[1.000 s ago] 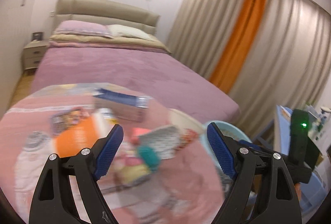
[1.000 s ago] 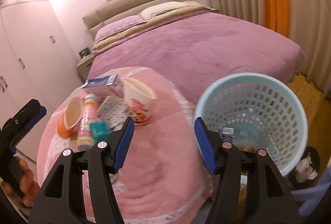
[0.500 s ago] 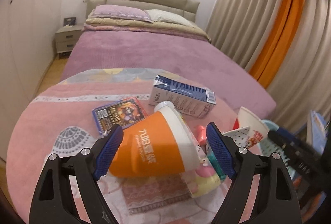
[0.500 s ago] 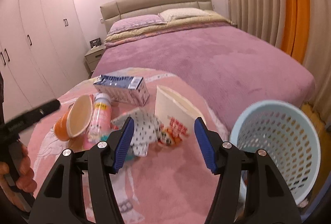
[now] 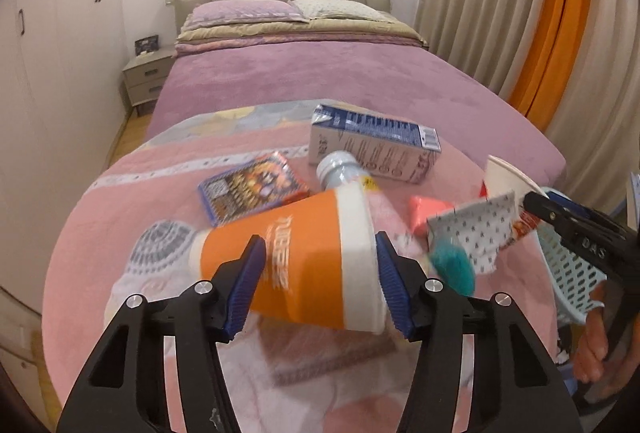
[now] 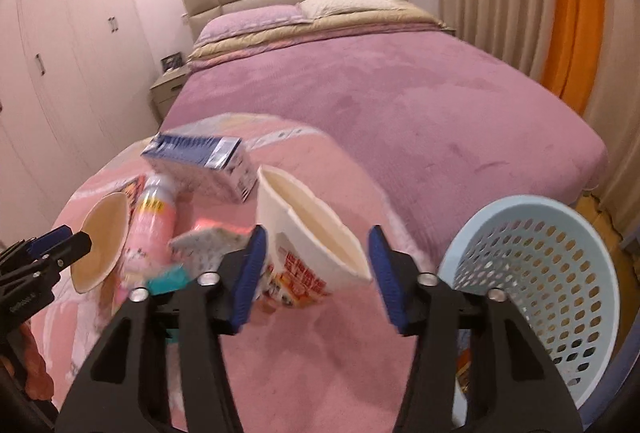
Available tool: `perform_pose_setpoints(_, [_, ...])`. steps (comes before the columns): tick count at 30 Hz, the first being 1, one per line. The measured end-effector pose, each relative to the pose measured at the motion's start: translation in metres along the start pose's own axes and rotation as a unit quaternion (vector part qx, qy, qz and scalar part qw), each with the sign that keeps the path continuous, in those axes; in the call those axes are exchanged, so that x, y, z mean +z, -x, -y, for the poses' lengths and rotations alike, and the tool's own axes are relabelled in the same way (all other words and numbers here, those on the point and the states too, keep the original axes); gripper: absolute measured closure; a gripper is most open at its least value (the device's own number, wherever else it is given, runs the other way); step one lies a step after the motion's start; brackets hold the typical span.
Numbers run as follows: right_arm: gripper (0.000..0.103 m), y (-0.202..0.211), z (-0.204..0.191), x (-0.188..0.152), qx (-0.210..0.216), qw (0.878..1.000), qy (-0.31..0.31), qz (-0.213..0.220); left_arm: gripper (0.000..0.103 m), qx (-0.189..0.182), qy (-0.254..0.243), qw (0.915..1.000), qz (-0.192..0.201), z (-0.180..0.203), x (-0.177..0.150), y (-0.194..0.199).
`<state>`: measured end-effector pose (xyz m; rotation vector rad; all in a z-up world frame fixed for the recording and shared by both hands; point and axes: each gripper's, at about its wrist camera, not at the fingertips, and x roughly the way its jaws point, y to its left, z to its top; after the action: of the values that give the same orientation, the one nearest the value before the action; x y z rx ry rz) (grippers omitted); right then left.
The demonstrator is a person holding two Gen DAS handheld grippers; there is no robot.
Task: Collect trash
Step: 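Grasp the orange paper cup with left tool while right tool grasps white cup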
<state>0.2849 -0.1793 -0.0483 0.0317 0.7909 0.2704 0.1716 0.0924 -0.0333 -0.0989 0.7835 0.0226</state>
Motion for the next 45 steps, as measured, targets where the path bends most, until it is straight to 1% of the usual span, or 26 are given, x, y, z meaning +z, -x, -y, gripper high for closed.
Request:
perform_pose_setpoints(1, [0.061, 0.002, -0.003, -0.003, 0.004, 1.0, 0.005, 0.002, 0.049, 0.0, 0.001, 1.0, 0.001, -0.002, -0.004, 0.004])
perform_pose_setpoints(3, [0.067, 0.006, -0.009, -0.009, 0.012, 1.0, 0.013, 0.002, 0.049, 0.002, 0.007, 1.0, 0.0, -0.009, -0.015, 0.012])
perform_pose_setpoints(6, [0.067, 0.009, -0.016, -0.017, 0.01, 1.0, 0.012, -0.002, 0.049, 0.01, 0.015, 0.9998, -0.001, -0.023, -0.03, 0.024])
perform_pose_setpoints(7, [0.067, 0.01, -0.018, -0.019, 0.013, 1.0, 0.011, -0.004, 0.049, 0.018, 0.017, 0.9997, -0.004, -0.03, -0.038, 0.028])
perform_pose_setpoints(9, [0.07, 0.014, -0.021, -0.023, 0.02, 1.0, 0.011, -0.003, 0.049, 0.024, 0.017, 0.9995, -0.011, -0.038, -0.046, 0.032])
perform_pose_setpoints(12, [0.07, 0.018, -0.027, -0.027, 0.027, 0.999, 0.016, -0.004, 0.047, -0.011, 0.028, 0.9993, -0.021, -0.053, -0.057, 0.039])
perform_pose_setpoints(13, [0.07, 0.019, -0.029, -0.028, 0.03, 0.999, 0.018, -0.005, 0.04, -0.038, 0.035, 0.9984, -0.022, -0.058, -0.061, 0.043])
perform_pose_setpoints(14, [0.07, 0.02, -0.031, -0.03, 0.032, 0.999, 0.02, -0.005, 0.036, -0.055, 0.038, 0.9975, -0.022, -0.06, -0.062, 0.045])
perform_pose_setpoints(15, [0.07, 0.02, -0.031, -0.03, 0.033, 0.999, 0.021, -0.005, 0.033, -0.076, 0.044, 0.996, -0.016, -0.062, -0.062, 0.048])
perform_pose_setpoints(16, [0.07, 0.02, -0.032, -0.03, 0.033, 0.999, 0.023, -0.005, 0.033, -0.079, 0.049, 0.9956, -0.011, -0.064, -0.062, 0.049])
perform_pose_setpoints(20, [0.07, 0.022, -0.032, -0.032, 0.028, 0.999, 0.023, 0.001, 0.03, -0.07, 0.093, 0.9932, -0.01, -0.074, -0.05, 0.036])
perform_pose_setpoints(23, [0.07, 0.023, -0.025, -0.032, 0.03, 0.999, 0.02, 0.003, 0.03, -0.039, 0.122, 0.9916, -0.017, -0.083, -0.044, 0.016])
perform_pose_setpoints(24, [0.068, 0.023, -0.022, -0.032, 0.029, 0.999, 0.019, 0.002, 0.03, -0.035, 0.129, 0.9909, -0.02, -0.084, -0.042, 0.011])
perform_pose_setpoints(25, [0.064, 0.023, -0.02, -0.032, 0.027, 0.999, 0.017, 0.001, 0.03, -0.032, 0.136, 0.9899, -0.026, -0.087, -0.043, 0.004])
perform_pose_setpoints(26, [0.052, 0.023, -0.015, -0.032, 0.027, 1.0, 0.012, 0.003, 0.03, -0.035, 0.141, 0.9889, -0.032, -0.088, -0.044, -0.002])
perform_pose_setpoints(27, [0.047, 0.023, -0.013, -0.032, 0.028, 1.0, 0.009, 0.005, 0.03, -0.04, 0.143, 0.9883, -0.035, -0.089, -0.044, -0.006])
perform_pose_setpoints(32, [0.047, 0.017, -0.004, -0.028, 0.035, 0.999, 0.002, 0.002, 0.03, -0.071, 0.151, 0.9847, -0.051, -0.082, -0.041, -0.026])
perform_pose_setpoints(36, [0.047, 0.008, -0.004, -0.023, 0.032, 0.999, 0.0, 0.0, 0.031, -0.071, 0.145, 0.9852, -0.059, -0.072, -0.039, -0.037])
perform_pose_setpoints(38, [0.047, 0.004, -0.002, -0.021, 0.029, 1.0, -0.008, 0.0, 0.032, -0.068, 0.143, 0.9858, -0.056, -0.069, -0.037, -0.039])
perform_pose_setpoints(39, [0.047, 0.002, 0.0, -0.02, 0.03, 0.999, -0.015, -0.002, 0.035, -0.071, 0.141, 0.9858, -0.056, -0.067, -0.037, -0.039])
perform_pose_setpoints(40, [0.047, 0.0, 0.002, -0.019, 0.032, 0.999, -0.022, -0.004, 0.041, -0.074, 0.141, 0.9856, -0.056, -0.066, -0.037, -0.039])
perform_pose_setpoints(41, [0.047, 0.0, 0.006, -0.018, 0.033, 0.999, -0.033, -0.002, 0.04, -0.075, 0.141, 0.9855, -0.057, -0.065, -0.037, -0.039])
perform_pose_setpoints(43, [0.053, 0.0, 0.008, -0.016, 0.033, 0.999, -0.038, 0.004, 0.04, -0.074, 0.142, 0.9856, -0.054, -0.066, -0.039, -0.037])
perform_pose_setpoints(45, [0.066, -0.005, 0.006, -0.014, 0.032, 0.999, -0.032, -0.004, 0.041, -0.076, 0.146, 0.9851, -0.05, -0.066, -0.041, -0.035])
